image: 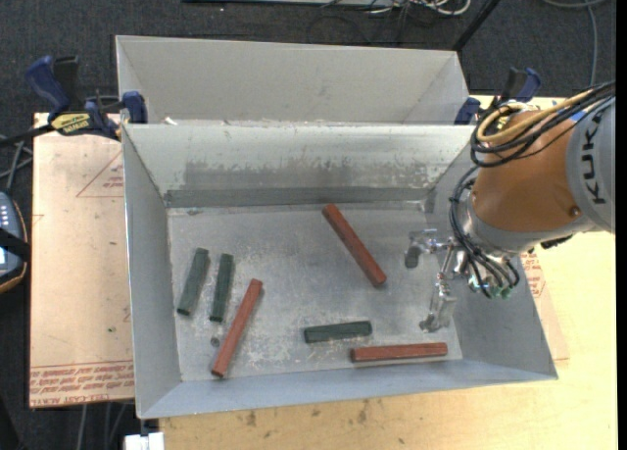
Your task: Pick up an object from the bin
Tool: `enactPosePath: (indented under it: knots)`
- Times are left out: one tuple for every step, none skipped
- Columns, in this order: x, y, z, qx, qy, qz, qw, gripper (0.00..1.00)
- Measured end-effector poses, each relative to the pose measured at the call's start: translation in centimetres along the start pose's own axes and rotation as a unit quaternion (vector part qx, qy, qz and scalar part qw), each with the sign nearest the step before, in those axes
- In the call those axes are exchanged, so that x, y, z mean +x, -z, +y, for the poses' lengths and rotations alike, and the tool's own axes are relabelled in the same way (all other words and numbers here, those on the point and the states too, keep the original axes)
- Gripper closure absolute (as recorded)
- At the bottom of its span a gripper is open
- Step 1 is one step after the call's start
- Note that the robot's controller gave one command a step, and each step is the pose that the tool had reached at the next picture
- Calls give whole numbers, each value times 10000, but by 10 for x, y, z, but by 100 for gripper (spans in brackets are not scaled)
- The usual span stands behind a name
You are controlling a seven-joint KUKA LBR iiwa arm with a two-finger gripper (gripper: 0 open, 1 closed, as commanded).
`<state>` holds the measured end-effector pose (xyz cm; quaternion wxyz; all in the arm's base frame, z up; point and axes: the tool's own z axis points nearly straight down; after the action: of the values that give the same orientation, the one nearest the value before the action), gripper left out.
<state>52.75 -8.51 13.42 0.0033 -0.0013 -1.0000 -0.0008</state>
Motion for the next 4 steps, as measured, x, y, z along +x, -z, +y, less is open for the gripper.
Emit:
enactPosePath:
  knots:
    - [-2,4,0,5,13,-35,10000,0]
    - [29,-45,57,8,517,-46,9987,0]
    - [34,-10,101,2,461,-9,9989,0]
    - [32,-1,112,3,429,-51,9991,0]
